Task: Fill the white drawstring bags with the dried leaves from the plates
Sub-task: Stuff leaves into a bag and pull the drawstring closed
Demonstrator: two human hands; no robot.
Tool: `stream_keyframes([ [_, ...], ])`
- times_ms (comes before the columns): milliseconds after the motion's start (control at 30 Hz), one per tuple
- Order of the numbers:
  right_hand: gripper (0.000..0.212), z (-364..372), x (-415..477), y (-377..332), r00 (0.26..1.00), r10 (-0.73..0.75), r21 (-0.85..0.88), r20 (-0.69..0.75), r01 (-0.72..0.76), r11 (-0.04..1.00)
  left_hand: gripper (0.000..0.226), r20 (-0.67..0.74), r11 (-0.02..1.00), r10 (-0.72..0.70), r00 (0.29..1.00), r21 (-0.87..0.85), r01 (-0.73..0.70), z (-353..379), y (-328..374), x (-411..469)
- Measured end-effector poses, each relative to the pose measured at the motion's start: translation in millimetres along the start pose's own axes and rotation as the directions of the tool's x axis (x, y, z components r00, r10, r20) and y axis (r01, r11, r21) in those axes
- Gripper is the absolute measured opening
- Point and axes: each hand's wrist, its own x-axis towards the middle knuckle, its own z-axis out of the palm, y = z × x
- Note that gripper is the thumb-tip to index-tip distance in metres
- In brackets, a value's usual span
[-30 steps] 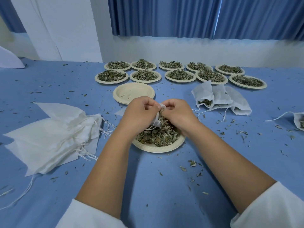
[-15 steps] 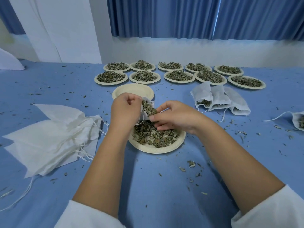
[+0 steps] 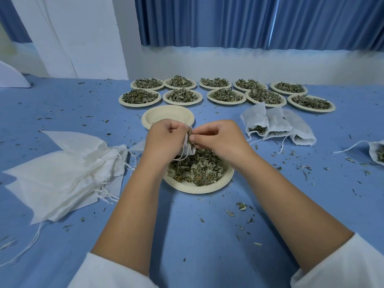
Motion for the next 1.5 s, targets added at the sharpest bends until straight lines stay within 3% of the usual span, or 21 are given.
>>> stream_keyframes([
  [67,0.016,7,0,5,0.998,-0.05,-0.054,-0.041,0.048,0.997,0.019,0.057,0.998,-0.026,0.998,-0.057,0.029,0,2,-3],
  [233,0.012,17,-2,11,0.988,-0.13,-0.205,-0.082,0.111,0.972,0.018,0.071,0.997,0.027,0.997,0.071,-0.032,3,2,-4],
  [300,0.017,15,0,7,0.999,-0.049,-0.093,-0.01,0.048,0.994,0.018,0.026,0.998,0.028,0.999,0.061,-0.029,2,1,-2],
  [367,0.024,12,2,4,0.997,0.032,0.143,0.074,-0.042,0.989,0.019,-0.009,1.0,-0.008,1.0,0.0,0.008,0,2,0],
  [433,0.022,9,2,2,0.995,0.025,0.239,0.093,-0.047,0.97,0.018,-0.003,0.994,-0.057,0.998,-0.089,0.057,-3,4,0],
  [567,0.013,9,0,8,0.999,-0.031,0.128,-0.01,0.032,0.991,0.014,0.114,0.969,-0.067,0.991,-0.228,0.091,-5,12,-7],
  [633,0.022,8,4,13,0.996,0.001,0.1,-0.084,0.008,0.995,0.014,0.137,0.965,-0.056,0.989,-0.247,0.089,-5,14,-9],
  [700,0.031,8,8,16,0.995,0.1,0.186,-0.008,-0.097,0.978,0.014,0.162,0.955,-0.065,0.985,-0.275,0.109,-7,13,-7],
  [767,0.03,8,10,18,0.967,0.159,0.335,0.197,-0.219,0.916,0.013,0.202,0.948,-0.076,0.976,-0.289,0.133,-9,11,-4],
  [833,0.015,7,11,19,0.929,0.127,0.45,0.348,-0.284,0.847,0.012,0.238,0.943,-0.088,0.967,-0.294,0.158,-9,10,-3],
  [900,0.017,8,10,19,0.921,0.095,0.509,0.377,-0.292,0.81,0.013,0.24,0.941,-0.094,0.966,-0.296,0.165,-10,10,-3],
  [1033,0.028,10,9,18,0.955,0.086,0.482,0.284,-0.22,0.848,0.018,0.172,0.981,-0.018,0.985,-0.188,0.051,-5,11,-6],
  [1267,0.013,12,11,22,0.997,0.079,0.102,0.021,-0.081,0.992,0.01,0.243,0.992,0.106,0.964,0.043,-0.12,19,7,-14],
  [1367,0.012,11,11,22,0.995,0.072,0.132,0.068,-0.081,0.988,0.011,0.156,0.996,0.081,0.984,0.016,-0.085,16,5,-11],
  [1500,0.015,2,14,14,0.945,0.135,0.331,0.297,-0.235,0.914,0.014,0.049,0.999,0.02,0.999,-0.047,-0.018,8,4,-5],
])
